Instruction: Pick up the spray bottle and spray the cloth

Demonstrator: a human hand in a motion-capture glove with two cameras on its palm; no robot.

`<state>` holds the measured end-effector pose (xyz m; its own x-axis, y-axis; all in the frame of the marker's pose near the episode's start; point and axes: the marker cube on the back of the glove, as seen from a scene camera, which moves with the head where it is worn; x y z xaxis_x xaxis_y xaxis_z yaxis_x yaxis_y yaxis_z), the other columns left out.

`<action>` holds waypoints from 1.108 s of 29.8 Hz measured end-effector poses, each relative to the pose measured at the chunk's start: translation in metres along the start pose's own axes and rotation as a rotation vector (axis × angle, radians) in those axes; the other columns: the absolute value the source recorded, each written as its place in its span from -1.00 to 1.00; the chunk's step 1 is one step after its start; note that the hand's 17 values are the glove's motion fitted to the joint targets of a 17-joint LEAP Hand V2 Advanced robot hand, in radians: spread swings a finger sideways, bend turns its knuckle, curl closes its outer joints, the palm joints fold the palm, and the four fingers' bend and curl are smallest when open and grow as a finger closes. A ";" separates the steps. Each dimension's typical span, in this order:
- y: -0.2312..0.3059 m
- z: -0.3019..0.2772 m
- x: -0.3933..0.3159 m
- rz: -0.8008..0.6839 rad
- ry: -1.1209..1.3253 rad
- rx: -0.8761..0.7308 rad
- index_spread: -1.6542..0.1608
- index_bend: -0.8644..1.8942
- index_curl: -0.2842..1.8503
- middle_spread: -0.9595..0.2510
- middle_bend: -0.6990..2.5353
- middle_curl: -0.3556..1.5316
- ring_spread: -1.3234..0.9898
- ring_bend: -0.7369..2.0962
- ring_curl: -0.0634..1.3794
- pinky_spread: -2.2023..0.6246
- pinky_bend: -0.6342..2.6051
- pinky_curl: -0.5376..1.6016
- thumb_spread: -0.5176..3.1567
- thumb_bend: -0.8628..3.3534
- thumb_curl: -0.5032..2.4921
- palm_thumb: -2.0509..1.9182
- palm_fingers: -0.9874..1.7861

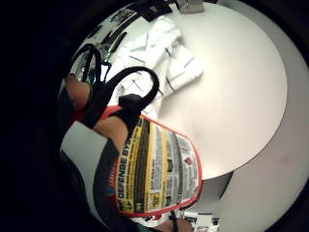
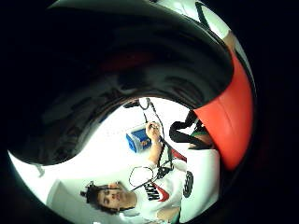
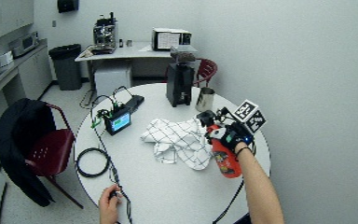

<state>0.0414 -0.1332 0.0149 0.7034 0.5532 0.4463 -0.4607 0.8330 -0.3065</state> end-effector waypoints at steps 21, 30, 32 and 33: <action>0.031 -0.003 -0.043 -0.221 -0.131 0.091 0.62 -0.28 -0.42 0.40 -0.29 -0.10 0.05 -0.13 -0.33 0.73 -0.48 -0.16 -0.37 -0.60 -0.19 0.53 0.53; 0.025 0.070 -0.093 -0.498 -0.295 0.157 0.62 -0.28 -0.42 0.40 -0.29 -0.10 0.05 -0.14 -0.33 0.72 -0.48 -0.15 -0.37 -0.60 -0.19 0.52 0.53; 0.020 0.087 -0.089 -0.520 -0.299 0.173 0.62 -0.28 -0.42 0.40 -0.29 -0.10 0.05 -0.14 -0.33 0.72 -0.48 -0.15 -0.37 -0.60 -0.19 0.52 0.53; 0.018 0.095 -0.086 -0.524 -0.298 0.180 0.62 -0.28 -0.42 0.40 -0.29 -0.10 0.05 -0.14 -0.33 0.72 -0.48 -0.15 -0.37 -0.60 -0.19 0.52 0.53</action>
<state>-0.0787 -0.1649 0.0508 0.6915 0.0290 0.7218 -0.1982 0.9684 0.1510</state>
